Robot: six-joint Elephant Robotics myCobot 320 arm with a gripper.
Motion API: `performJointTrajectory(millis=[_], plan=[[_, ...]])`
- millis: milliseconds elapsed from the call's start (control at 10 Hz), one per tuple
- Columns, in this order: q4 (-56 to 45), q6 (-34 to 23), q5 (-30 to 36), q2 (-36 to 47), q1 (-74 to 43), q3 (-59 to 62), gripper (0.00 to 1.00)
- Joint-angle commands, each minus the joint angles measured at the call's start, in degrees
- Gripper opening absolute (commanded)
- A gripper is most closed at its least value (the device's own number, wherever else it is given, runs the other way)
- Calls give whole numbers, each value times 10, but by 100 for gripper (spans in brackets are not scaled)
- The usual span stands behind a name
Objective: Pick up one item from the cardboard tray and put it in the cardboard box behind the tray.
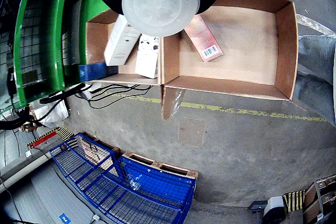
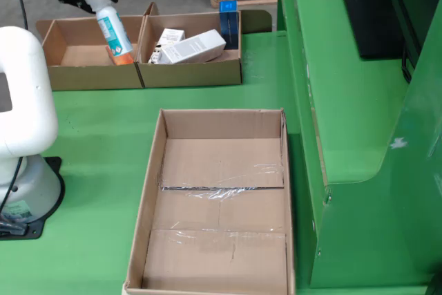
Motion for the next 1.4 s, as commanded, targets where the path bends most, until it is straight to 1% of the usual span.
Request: performJointTrajectory(millis=[0,100,200,300,400,500,1300], plan=[[222,-25,-32,-29,6,13,0],[263,-36,-42,-43,8,13,0],[335,-47,-54,-76,6,13,0],[335,-47,-54,-76,6,13,0],[313,-28,-11,-86,-16,13,0],[257,-8,29,-88,-29,13,0],[257,-8,29,-88,-29,13,0]])
